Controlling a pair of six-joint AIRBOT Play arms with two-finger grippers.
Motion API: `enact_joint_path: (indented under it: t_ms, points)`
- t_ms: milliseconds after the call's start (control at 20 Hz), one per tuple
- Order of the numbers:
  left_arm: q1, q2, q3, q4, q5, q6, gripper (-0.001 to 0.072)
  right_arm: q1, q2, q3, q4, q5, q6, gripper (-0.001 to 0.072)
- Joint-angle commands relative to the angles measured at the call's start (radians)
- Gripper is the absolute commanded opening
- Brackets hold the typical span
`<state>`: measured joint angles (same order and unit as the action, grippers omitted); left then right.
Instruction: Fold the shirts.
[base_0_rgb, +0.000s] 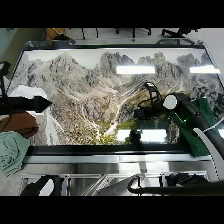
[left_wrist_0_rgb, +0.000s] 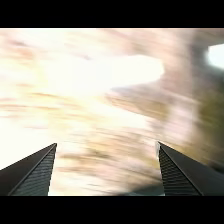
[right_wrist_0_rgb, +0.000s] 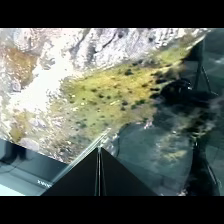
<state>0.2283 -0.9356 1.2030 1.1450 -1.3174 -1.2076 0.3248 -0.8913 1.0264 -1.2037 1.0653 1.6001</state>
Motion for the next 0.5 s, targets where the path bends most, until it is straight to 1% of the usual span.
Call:
enact_joint_path:
  t_ms: [0, 150, 300, 400, 450]
  points:
    - [0.049, -0.114, 0.144, 0.361, 0.116, -0.044, 0.07, 0.001, 0.0, 0.0, 0.0, 0.0, 0.0, 0.0015]
    - [0.071, -0.338, 0.263, 0.401, 0.168, -0.038, 0.07, 0.001, 0.0, 0.0, 0.0, 0.0, 0.0, 0.0015]
    - [0.069, -0.582, 0.379, 0.55, 0.229, -0.047, 0.07, 0.001, 0.0, 0.0, 0.0, 0.0, 0.0, 0.0015]
    - [0.077, -0.73, 0.457, 0.628, 0.217, -0.073, 0.0701, 0.001, 0.0, 0.0, 0.0, 0.0, 0.0, 0.0015]
    - [0.084, -0.792, 0.487, 0.637, 0.213, -0.084, 0.0701, 0.001, 0.0, 0.0, 0.0, 0.0, 0.0, 0.0015]
